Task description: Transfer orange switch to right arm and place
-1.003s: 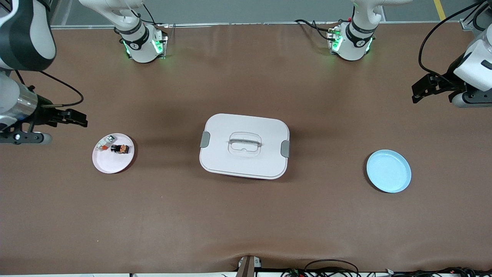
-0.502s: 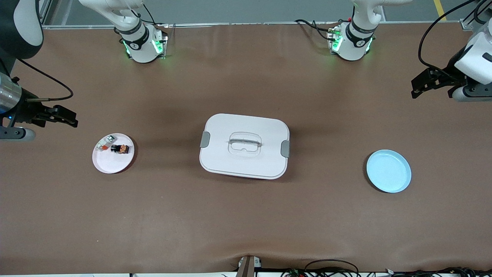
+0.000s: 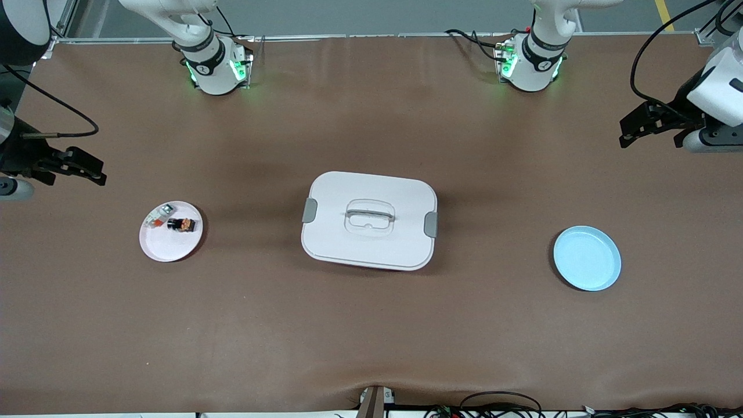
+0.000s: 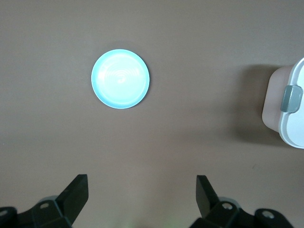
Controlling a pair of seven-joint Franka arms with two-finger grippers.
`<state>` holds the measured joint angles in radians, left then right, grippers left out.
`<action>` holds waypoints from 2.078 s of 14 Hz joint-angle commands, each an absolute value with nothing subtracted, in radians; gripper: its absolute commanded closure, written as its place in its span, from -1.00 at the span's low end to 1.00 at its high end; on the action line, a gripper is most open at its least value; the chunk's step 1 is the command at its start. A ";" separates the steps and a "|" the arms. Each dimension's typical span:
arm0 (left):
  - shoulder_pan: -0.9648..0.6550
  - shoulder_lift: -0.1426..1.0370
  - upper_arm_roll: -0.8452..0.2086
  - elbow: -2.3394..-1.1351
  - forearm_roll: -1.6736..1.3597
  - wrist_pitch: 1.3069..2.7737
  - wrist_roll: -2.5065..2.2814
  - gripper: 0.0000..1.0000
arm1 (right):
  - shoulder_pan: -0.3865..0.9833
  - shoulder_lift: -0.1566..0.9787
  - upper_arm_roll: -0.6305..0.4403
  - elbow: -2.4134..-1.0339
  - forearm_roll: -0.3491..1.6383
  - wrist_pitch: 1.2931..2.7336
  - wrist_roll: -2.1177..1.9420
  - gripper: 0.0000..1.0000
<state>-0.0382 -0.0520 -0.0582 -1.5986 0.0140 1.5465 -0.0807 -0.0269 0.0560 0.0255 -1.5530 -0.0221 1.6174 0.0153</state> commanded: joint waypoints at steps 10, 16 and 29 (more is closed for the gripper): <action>-0.032 -0.071 -0.060 -1.601 0.002 1.540 -0.064 -1.00 | -0.063 -0.001 0.029 -1.555 -0.014 1.571 0.032 -1.00; -0.034 -0.075 -0.061 -1.598 0.002 1.537 -0.063 -1.00 | -0.038 -0.031 0.029 -1.562 -0.014 1.562 0.034 -1.00; -0.034 -0.067 -0.061 -1.597 0.003 1.536 -0.061 -1.00 | -0.038 -0.037 0.025 -1.565 0.028 1.571 0.032 -1.00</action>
<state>-0.0383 -0.0579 -0.0587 -1.5974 0.0139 1.5465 -0.0793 -0.0374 -0.0269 0.0278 -1.5569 0.0153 1.5688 0.0208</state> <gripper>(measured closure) 0.000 0.000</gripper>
